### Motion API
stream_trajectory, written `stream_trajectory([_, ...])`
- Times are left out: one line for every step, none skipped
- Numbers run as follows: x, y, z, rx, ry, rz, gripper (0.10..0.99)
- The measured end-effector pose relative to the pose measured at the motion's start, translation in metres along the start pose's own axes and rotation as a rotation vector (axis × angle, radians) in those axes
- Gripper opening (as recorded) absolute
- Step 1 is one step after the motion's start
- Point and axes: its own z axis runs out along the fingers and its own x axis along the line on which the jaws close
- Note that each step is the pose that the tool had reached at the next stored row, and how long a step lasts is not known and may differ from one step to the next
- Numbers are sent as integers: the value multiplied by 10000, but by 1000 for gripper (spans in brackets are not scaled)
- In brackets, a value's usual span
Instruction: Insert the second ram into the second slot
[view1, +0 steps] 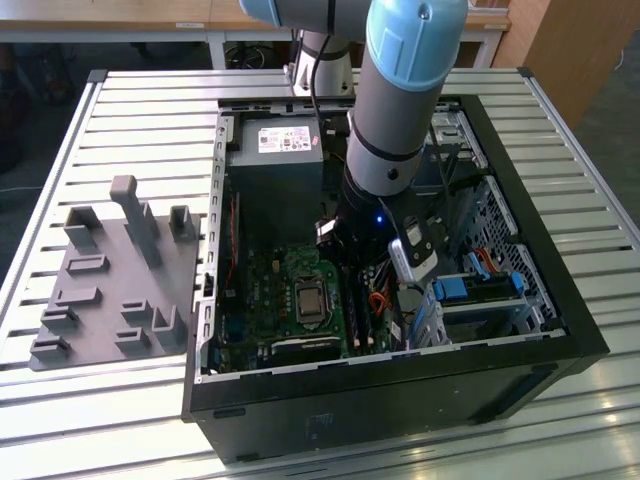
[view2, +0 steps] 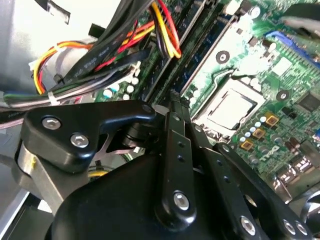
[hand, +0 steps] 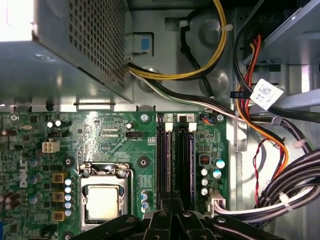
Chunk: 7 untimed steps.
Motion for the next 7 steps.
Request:
stream_trajectory([2, -2, -24, 11, 5, 1, 106])
stream_trajectory([3, -1, -41, 3, 4, 1, 106])
stream_trajectory([3, -1, -56, -1, 5, 0, 106])
stream_trajectory([4, 0, -70, -2, 6, 1, 106])
stream_trajectory([5, 0, -80, -1, 6, 1, 106])
stream_trajectory([5, 1, -90, -2, 6, 1, 106])
stream_trajectory([7, 2, -137, -1, 6, 1, 106])
